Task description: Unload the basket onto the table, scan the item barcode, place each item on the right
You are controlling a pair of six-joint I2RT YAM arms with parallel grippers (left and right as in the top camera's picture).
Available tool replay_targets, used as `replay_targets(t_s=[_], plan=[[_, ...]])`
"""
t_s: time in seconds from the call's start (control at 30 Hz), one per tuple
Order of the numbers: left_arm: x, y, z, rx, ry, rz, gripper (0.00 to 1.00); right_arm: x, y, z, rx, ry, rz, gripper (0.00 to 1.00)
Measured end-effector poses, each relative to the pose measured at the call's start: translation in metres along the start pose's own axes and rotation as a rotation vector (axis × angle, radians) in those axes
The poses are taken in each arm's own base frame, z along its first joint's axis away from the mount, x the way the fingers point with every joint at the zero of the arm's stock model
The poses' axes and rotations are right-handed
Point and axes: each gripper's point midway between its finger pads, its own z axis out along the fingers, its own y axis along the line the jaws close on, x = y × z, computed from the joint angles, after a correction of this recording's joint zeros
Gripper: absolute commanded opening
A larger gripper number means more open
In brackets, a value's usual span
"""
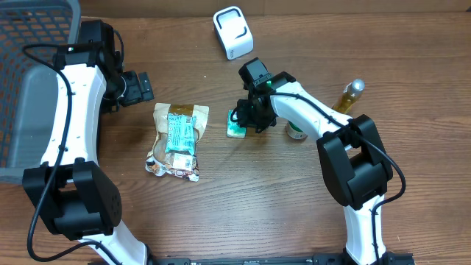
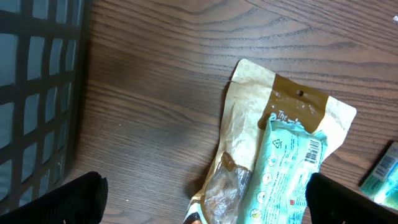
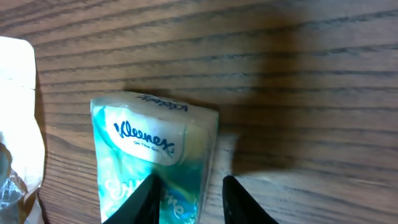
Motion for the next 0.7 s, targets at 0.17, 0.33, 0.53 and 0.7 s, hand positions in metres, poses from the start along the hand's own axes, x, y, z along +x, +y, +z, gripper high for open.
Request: replay_targets(t_s=[0.17,0.33,0.53,0.7], plan=[[0.0,0.0,0.0,0.0,0.0,0.0,1.0,-0.0001,0.0003,0.0026,-0.008,-0.005,-0.002,0.25],[0.0,-0.0001,0.0,0.0,0.0,0.0,1.0,-0.0003,0.0027,0.0028,-0.02,-0.005,-0.004,0.19],[0.0,-0.0001,0.0,0.0,0.0,0.0,1.0,0.0,0.0025,0.0027,-0.019,-0.005,-0.005,0.24],[0.0,-0.0001,0.0,0.0,0.0,0.0,0.99,0.0004,0.0025,0.0027,-0.018,-0.003,-0.004,0.24]])
